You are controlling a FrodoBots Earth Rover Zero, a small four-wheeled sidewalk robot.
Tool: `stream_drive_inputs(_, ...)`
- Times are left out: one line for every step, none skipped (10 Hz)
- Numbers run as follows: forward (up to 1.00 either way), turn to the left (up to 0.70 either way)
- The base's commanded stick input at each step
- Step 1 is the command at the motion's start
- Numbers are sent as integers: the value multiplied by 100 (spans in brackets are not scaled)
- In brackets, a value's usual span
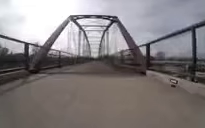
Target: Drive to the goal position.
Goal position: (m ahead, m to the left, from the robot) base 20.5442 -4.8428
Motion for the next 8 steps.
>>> stream_drive_inputs(100, 0)
stream_drive_inputs(98, 0)
stream_drive_inputs(97, 0)
stream_drive_inputs(96, 0)
stream_drive_inputs(92, 0)
stream_drive_inputs(91, 0)
stream_drive_inputs(91, 0)
stream_drive_inputs(91, 0)
